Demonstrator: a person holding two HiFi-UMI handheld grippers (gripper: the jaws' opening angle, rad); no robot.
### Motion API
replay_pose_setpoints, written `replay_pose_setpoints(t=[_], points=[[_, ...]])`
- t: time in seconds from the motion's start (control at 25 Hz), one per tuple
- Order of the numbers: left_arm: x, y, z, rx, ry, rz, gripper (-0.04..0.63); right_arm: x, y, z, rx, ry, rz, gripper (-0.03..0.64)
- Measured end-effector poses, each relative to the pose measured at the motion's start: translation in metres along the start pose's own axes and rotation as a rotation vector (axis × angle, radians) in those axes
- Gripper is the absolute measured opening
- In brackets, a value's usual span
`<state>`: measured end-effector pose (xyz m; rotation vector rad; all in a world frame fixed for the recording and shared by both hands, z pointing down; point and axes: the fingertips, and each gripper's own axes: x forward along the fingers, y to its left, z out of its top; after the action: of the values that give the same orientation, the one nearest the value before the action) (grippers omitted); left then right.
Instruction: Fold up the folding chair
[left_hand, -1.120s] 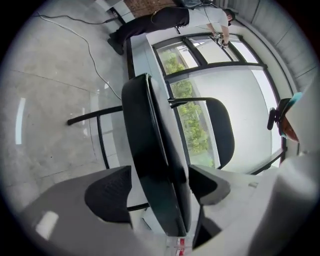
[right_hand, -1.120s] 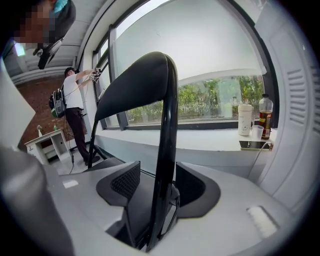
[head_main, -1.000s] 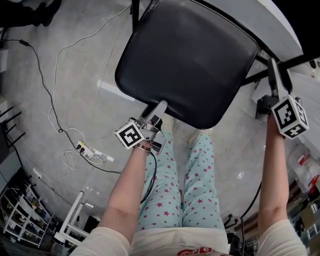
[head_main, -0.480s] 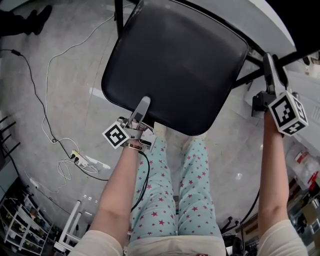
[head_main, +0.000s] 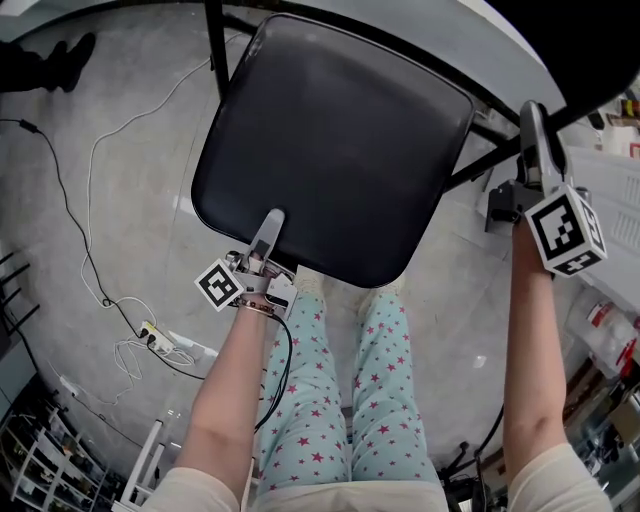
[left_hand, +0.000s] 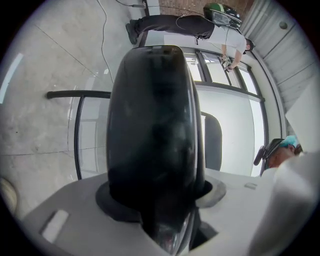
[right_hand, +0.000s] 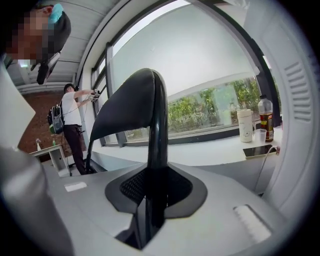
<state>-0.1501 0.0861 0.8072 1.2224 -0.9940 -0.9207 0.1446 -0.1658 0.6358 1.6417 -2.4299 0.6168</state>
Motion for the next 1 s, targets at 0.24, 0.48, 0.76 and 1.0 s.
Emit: replay_pose_setpoints(t=[0.24, 0.48, 0.76, 1.0], points=[[0.002, -0.01, -0.002, -0.009, -0.019, 0.037, 0.275, -0.003, 0.002, 0.009, 0.017, -0.036, -0.012, 0.089], [0.006, -0.038, -0.006, -0.025, -0.045, 0.089, 0.268, -0.01, 0.01, 0.022, 0.006, -0.052, 0.014, 0.091], [0.031, -0.101, -0.001, -0.035, -0.061, 0.196, 0.247, -0.021, 0.027, 0.047, -0.032, -0.064, 0.083, 0.091], [0.072, -0.187, 0.002, 0.004, -0.096, 0.169, 0.196, -0.035, 0.036, 0.074, -0.076, -0.046, 0.157, 0.093]])
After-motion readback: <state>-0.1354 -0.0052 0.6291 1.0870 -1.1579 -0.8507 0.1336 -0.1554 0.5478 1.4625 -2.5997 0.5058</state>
